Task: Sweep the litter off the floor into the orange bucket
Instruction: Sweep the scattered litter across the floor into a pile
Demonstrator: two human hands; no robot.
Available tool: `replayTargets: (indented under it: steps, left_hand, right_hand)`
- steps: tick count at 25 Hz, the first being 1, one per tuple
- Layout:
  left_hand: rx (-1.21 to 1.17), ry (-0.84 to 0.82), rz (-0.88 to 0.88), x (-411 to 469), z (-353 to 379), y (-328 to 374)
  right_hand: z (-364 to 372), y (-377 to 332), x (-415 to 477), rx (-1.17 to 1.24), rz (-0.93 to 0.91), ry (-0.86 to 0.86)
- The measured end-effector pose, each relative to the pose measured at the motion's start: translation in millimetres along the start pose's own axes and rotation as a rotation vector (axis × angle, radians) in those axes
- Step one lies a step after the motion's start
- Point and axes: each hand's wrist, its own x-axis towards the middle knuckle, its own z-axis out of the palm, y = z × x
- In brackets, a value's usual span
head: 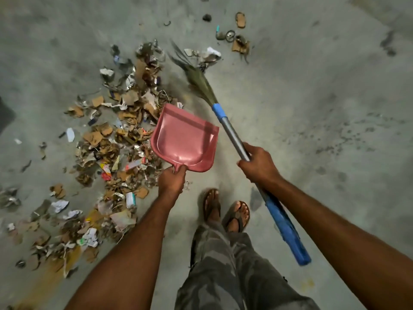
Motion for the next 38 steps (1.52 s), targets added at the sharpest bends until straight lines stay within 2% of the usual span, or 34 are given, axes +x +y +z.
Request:
replayTargets:
  steps: [5,7,9,11,16,18,21,24,28,31,34,38]
  left_hand:
    - [0.015,-0.060,0.019,32,35,49]
    - [0.027,-0.083,0.008,49,42,61]
    - [0.045,-0.073,0.001,69,45,72]
    - [0.075,-0.059,-0.003,92,44,82]
    - [0.164,-0.003,-0.004,134,23,116]
    - [0.177,0.019,-0.017,142,16,129]
    - [0.162,0.023,-0.023,149,13,156]
    - [0.106,-0.005,0.001,151,25,190]
    - [0.073,-0.056,0.035,151,51,230]
    - [0.072,-0.082,0.044,160,73,245]
    - [0.055,-0.068,0.021,173,90,252]
    - [0.043,0.023,-0.049,190,107,261]
  right_hand:
    - [-32,53,4,0.150,0.262,0.213]
    - [-40,56,33,0.190,0.373,0.234]
    - [-38,44,76,0.201,0.465,0.186]
    - [-26,18,121,0.117,0.435,0.082]
    - [-18,-86,207,0.015,0.168,-0.150]
    - [-31,-122,221,-0.034,0.055,-0.184]
    - [-51,-139,217,-0.091,-0.047,-0.165]
    - [-73,-116,205,-0.023,0.016,-0.072]
    - [-109,-60,193,0.118,0.231,0.132]
    - [-134,-28,219,0.113,0.388,0.219]
    - [-132,-31,270,0.113,0.442,0.152]
    - [-119,-91,337,0.030,0.255,-0.089]
